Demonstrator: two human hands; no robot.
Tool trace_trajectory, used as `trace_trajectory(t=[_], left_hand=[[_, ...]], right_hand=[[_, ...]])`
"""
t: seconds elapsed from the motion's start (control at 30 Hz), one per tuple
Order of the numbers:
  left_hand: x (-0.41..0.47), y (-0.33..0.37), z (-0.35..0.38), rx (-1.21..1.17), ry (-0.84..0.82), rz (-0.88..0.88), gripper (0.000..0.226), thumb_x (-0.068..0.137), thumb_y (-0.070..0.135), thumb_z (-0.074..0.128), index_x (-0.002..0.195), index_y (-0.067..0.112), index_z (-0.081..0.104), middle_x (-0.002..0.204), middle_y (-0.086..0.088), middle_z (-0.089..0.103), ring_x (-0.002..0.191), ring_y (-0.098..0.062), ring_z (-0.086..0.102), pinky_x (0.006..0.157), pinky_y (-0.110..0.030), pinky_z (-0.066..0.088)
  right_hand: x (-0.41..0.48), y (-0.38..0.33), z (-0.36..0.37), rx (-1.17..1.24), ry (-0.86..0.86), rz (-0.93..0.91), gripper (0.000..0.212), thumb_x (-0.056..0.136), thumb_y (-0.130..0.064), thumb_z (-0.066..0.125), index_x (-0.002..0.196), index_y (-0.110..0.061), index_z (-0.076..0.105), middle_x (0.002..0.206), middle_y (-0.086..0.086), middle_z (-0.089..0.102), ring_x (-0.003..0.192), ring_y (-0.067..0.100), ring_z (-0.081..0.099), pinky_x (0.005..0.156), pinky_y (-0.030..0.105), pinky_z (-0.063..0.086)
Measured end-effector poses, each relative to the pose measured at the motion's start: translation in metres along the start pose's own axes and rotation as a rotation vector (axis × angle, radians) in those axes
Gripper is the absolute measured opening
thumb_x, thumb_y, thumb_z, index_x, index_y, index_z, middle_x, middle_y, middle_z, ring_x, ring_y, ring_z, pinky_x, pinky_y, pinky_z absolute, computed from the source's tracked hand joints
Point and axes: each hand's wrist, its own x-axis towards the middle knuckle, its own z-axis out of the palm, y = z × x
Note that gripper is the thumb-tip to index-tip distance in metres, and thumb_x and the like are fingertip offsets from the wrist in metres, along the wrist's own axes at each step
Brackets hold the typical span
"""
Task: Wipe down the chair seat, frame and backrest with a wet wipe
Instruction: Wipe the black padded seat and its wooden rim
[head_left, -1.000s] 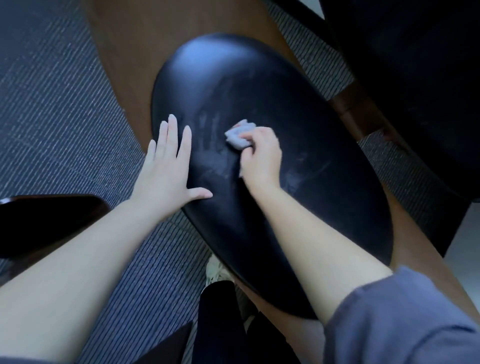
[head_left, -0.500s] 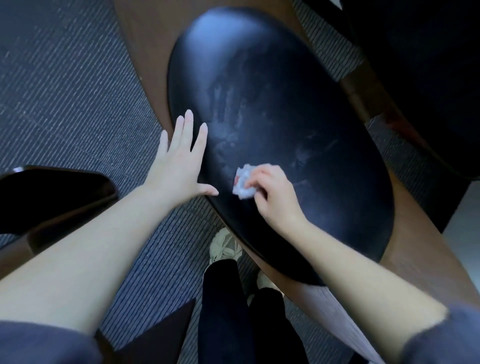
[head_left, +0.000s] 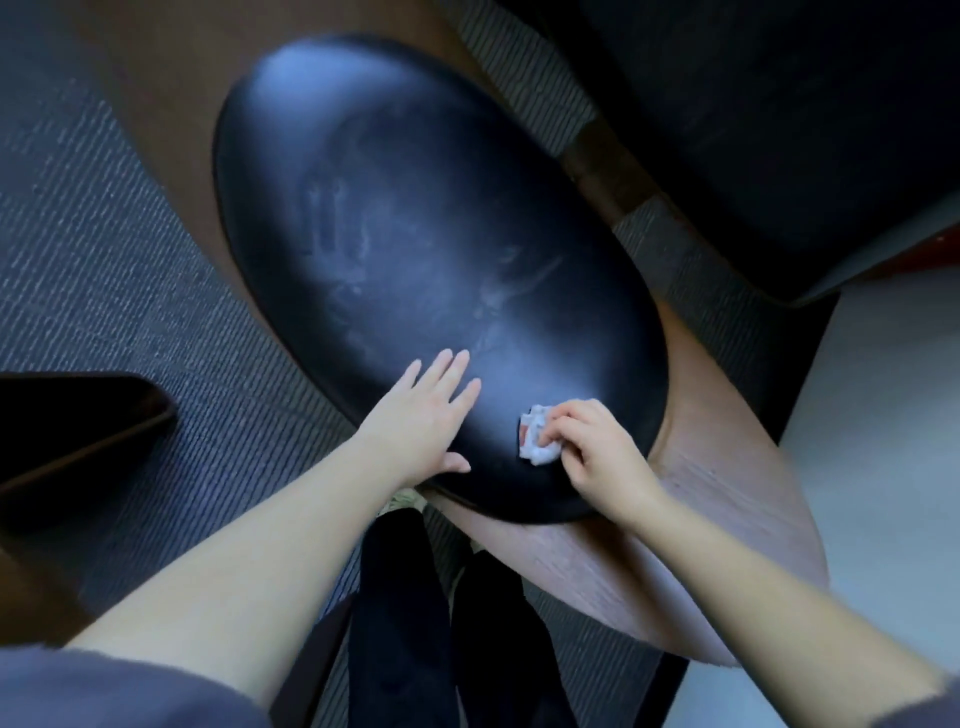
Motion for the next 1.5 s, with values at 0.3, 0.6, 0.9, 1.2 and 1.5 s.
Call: trace_trajectory(t=[0.3,0.6,0.9,1.2,1.5], left_hand=[[0.055,0.050,-0.028,0.011,-0.048,0.082,0.091,0.092,0.062,0.045,0.156,0.019,-0.004,0.162,-0.007,-0.016,0.150,-0.025,-0.010,0.121,-0.046,0.008],[0.040,0.006,-0.021,0.024,-0.008,-0.060,0.097,0.085,0.072,0.042,0.156,0.026,-0.006,0.162,-0.004,-0.018,0.150,-0.024,-0.013,0.120,-0.052,0.004],[-0.004,-0.077,-0.003,0.000,0.144,-0.293,0.097,0.082,0.070,0.050,0.156,0.027,0.006,0.163,-0.007,-0.012,0.150,-0.029,-0.009,0.118,-0.056,0.009],[-0.029,-0.112,0.013,-0.200,0.316,-0.522,0.125,0.070,0.073,0.061,0.154,0.007,-0.005,0.161,-0.016,-0.017,0.150,-0.028,-0.009,0.119,-0.051,0.010],[-0.042,-0.170,0.035,-0.214,0.341,-0.607,0.137,0.062,0.082,0.056,0.152,0.003,-0.011,0.159,-0.015,-0.022,0.148,-0.029,-0.017,0.118,-0.059,0.003]], right_hand=[[0.042,0.090,-0.064,0.059,0.326,0.511,0.043,0.074,0.012,0.041,0.084,-0.019,0.069,0.097,0.008,0.060,0.083,0.023,0.056,0.067,0.009,0.033],[0.010,0.027,0.002,0.048,0.198,0.146,0.027,0.075,0.003,0.051,0.085,-0.013,0.070,0.094,-0.001,0.063,0.087,0.022,0.047,0.075,0.017,0.031],[0.125,0.011,-0.004,0.110,0.333,0.474,0.038,0.073,0.002,0.040,0.086,-0.019,0.069,0.101,-0.003,0.059,0.094,0.022,0.052,0.075,0.027,0.039],[0.088,-0.042,0.030,-0.117,-0.274,-0.642,0.026,0.084,0.003,0.055,0.100,-0.014,0.065,0.110,-0.006,0.062,0.091,0.025,0.052,0.076,0.032,0.049],[0.266,-0.143,0.055,-0.045,0.167,-0.576,0.022,0.083,-0.003,0.048,0.087,-0.005,0.069,0.097,0.008,0.066,0.082,0.032,0.054,0.068,0.040,0.049]])
